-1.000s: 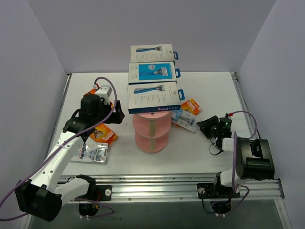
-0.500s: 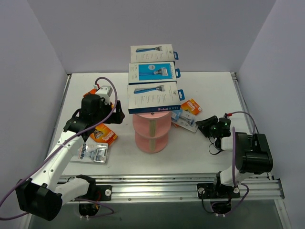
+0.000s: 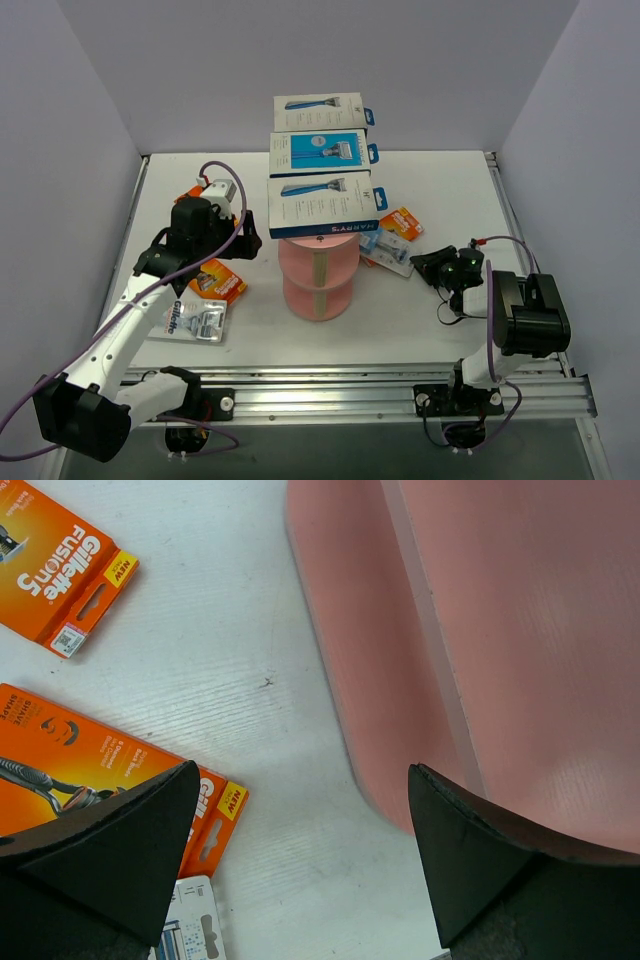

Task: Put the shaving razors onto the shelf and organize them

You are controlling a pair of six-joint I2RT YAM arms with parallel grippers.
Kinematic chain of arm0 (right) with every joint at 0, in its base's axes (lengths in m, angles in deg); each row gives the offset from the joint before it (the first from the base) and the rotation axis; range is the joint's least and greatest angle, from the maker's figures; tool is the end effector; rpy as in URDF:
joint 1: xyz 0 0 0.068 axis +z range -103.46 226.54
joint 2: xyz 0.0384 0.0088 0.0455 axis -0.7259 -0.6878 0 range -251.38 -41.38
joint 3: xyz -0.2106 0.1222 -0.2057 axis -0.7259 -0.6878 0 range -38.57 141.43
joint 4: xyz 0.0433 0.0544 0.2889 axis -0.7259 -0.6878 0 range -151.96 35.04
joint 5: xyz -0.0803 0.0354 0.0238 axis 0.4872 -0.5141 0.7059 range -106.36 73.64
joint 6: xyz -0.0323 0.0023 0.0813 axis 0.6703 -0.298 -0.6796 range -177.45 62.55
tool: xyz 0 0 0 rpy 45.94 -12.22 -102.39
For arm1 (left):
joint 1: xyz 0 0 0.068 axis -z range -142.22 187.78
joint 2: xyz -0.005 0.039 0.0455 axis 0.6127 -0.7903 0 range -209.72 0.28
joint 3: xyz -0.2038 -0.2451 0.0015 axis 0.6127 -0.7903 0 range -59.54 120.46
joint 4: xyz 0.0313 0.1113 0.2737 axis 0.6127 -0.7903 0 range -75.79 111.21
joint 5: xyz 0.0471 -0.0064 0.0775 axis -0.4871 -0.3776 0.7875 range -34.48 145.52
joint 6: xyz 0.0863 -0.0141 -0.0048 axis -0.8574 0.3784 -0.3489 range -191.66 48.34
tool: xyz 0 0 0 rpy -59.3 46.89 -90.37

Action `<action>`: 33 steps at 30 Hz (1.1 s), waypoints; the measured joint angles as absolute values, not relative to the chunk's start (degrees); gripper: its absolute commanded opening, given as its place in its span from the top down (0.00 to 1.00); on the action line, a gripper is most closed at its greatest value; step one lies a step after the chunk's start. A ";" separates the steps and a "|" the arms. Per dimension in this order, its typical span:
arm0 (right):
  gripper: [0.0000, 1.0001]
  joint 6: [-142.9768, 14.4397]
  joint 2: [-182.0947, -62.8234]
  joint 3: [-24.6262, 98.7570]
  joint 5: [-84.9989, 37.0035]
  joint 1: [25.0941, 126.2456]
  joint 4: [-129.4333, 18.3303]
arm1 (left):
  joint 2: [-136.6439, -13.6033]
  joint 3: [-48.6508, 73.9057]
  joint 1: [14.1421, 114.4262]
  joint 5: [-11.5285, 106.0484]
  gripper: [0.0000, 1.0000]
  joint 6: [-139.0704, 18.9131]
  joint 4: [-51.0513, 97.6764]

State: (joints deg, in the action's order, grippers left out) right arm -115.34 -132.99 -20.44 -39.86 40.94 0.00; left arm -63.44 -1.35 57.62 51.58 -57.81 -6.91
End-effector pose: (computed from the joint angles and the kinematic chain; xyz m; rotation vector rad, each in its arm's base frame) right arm 0.3059 0.0011 0.1245 0.7871 1.8335 0.9943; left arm 0.2760 -0.1053 0.3411 0.1543 2.1802 -0.4110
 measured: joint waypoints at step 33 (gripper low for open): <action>1.00 -109.94 -115.37 -7.91 -48.50 37.85 -20.11 | -63.53 -1.15 57.62 52.34 0.06 -58.56 -6.93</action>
